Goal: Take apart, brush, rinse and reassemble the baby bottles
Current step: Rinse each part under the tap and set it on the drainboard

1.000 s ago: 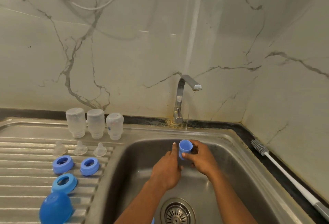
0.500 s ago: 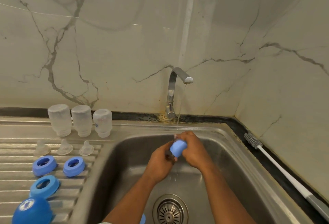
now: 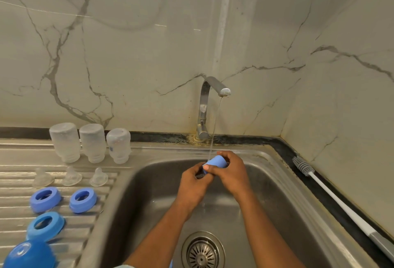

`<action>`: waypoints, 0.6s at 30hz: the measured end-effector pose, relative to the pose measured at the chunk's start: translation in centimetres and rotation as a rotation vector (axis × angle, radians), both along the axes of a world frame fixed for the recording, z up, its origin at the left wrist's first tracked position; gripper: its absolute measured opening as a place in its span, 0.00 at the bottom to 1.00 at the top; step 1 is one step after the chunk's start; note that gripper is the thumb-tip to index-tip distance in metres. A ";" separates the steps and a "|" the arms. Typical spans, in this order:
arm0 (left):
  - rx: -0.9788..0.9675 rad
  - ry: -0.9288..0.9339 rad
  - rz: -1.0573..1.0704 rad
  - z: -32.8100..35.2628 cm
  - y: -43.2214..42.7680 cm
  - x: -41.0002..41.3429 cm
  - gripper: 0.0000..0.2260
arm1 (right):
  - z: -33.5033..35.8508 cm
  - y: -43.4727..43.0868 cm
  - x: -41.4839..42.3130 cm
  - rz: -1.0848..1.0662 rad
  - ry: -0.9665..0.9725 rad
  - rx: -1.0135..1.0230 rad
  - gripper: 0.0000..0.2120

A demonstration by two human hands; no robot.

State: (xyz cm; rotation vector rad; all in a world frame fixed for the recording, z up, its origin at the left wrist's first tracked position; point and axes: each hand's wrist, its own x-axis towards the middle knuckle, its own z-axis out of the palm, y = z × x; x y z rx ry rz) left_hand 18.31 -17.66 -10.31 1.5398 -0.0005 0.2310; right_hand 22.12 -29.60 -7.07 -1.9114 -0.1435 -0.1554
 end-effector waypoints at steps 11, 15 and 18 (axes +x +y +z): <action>0.013 -0.008 -0.006 0.3 0.3 -0.5 0.13 | -0.7 0.7 0.3 0.032 0.102 -0.042 0.25; 0.035 -0.049 0.022 0.0 0.6 -0.6 0.15 | -0.3 0.8 0.4 -0.002 0.039 0.023 0.12; 0.054 -0.065 0.044 0.0 0.6 -0.4 0.17 | -0.3 0.4 0.7 0.008 0.053 0.123 0.06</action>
